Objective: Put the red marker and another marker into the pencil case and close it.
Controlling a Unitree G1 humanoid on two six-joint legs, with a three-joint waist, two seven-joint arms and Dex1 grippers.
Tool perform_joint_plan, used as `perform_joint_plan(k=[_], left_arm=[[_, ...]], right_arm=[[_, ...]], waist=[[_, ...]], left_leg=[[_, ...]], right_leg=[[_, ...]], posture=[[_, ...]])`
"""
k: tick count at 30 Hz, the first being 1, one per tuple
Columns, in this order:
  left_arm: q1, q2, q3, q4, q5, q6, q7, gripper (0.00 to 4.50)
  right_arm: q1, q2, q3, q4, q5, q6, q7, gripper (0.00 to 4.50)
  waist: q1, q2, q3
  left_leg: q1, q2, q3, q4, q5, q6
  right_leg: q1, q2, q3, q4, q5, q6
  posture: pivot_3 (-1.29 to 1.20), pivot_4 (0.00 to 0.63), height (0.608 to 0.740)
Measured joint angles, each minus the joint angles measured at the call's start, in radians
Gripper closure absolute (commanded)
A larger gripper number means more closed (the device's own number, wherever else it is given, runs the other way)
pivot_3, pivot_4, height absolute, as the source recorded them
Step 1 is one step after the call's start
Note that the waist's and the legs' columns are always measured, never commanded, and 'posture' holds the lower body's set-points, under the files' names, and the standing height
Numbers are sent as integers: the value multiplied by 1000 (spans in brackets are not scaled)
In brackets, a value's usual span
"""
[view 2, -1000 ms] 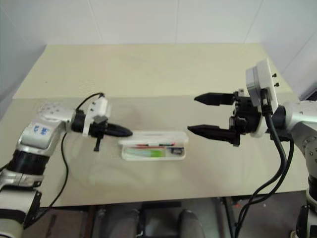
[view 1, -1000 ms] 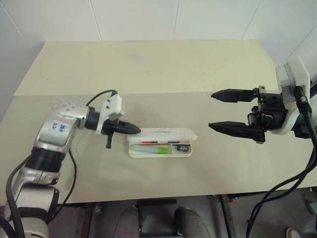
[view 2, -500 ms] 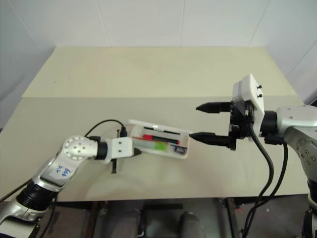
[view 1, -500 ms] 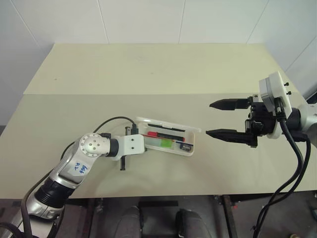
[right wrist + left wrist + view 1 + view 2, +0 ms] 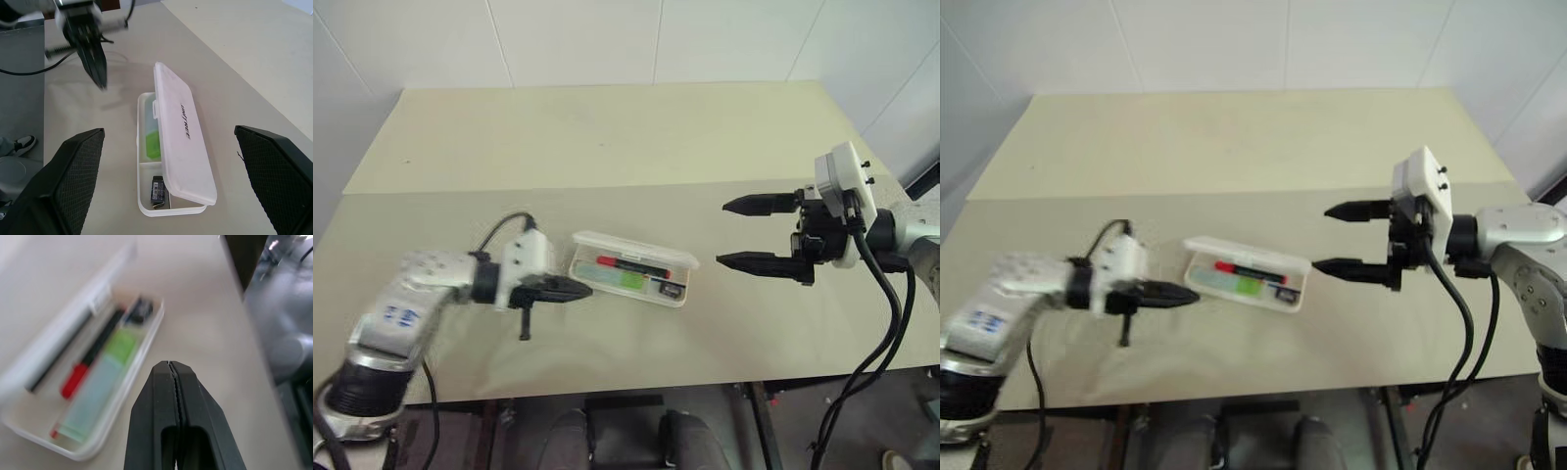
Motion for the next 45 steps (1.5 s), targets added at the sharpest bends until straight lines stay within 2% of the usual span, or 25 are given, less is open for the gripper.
perform_joint_plan(k=[3,6,8,11,14,18,22,27,34,36,39,41,43,45], left_arm=[[-186,-17,43,127,-30,11,45,4484],[-390,-62,-60,394,124,-29,153,4484],[-432,-116,-141,531,202,-98,147,4484],[-513,-249,-258,776,282,-187,105,4484],[-554,-295,-309,887,317,-247,33,4484],[-538,-300,-349,852,337,-281,-60,4484],[-469,-267,-378,760,390,-321,-71,4484],[-361,-228,-364,590,382,-288,-74,4484],[-303,-216,-421,515,530,-350,62,4484],[-288,-220,-437,489,569,-364,105,4484],[-256,-237,-430,449,583,-355,150,4484],[-219,-263,-389,412,530,-282,153,4484],[-176,-274,-331,359,413,-166,124,4484],[-152,-231,-233,281,273,-50,83,4484]], right_arm=[[-13,9,11,3,-10,-4,4,0],[-27,24,19,3,-13,-12,6,0],[-29,30,21,3,-15,-14,6,0],[-29,34,23,-4,-17,-15,5,0],[-25,35,21,-10,-17,-14,2,0],[8,29,-1,-26,-13,0,-4,0],[20,24,-14,-52,-6,7,-9,0],[32,19,-23,-56,-6,9,-15,0],[25,16,-24,-55,-4,7,-13,0],[18,16,-24,-55,-4,5,-13,0],[16,16,-23,-54,-4,5,-11,0],[13,16,-22,-49,-5,4,-6,0],[13,16,-20,-44,-7,3,4,0],[17,15,-17,-35,-10,0,24,0]], waist=[[8,0,0],[15,0,0],[16,0,0],[26,-3,1],[22,-4,2],[18,-3,2],[14,-4,2],[14,-3,2],[25,-3,2],[23,-1,-2],[24,0,-6],[23,1,-6],[21,1,-6],[14,-1,-5]], left_leg=[[0,-2,-1,2,0,0],[0,-3,1,3,-1,1],[-1,-3,2,2,-1,1],[-4,-2,2,2,-1,1],[-7,-2,4,2,-1,0],[-6,0,4,1,-1,0],[-6,1,4,3,-1,0],[-6,1,4,4,-1,0],[-2,0,3,5,-2,1],[0,0,3,5,-5,6],[1,0,2,6,-5,6],[0,0,2,6,-5,6],[-2,1,2,6,-5,6],[-2,2,1,5,-5,4]], right_leg=[[1,0,0,1,0,0],[2,0,0,0,1,1],[1,0,1,1,1,2],[-2,1,0,0,1,2],[-4,1,0,0,1,2],[-6,2,0,1,1,2],[-5,2,1,1,1,2],[-5,2,1,1,1,2],[0,1,1,0,1,2],[2,1,1,0,1,2],[2,1,1,1,1,1],[2,1,1,1,1,1],[0,1,1,1,1,1],[-1,2,1,2,0,1]], posture=[[0,150,740],[0,150,740],[0,150,740],[0,150,740],[0,150,740],[0,150,740],[0,150,740],[0,150,740],[0,150,740],[0,150,740],[0,150,740],[0,150,740],[0,150,740],[0,150,740]])
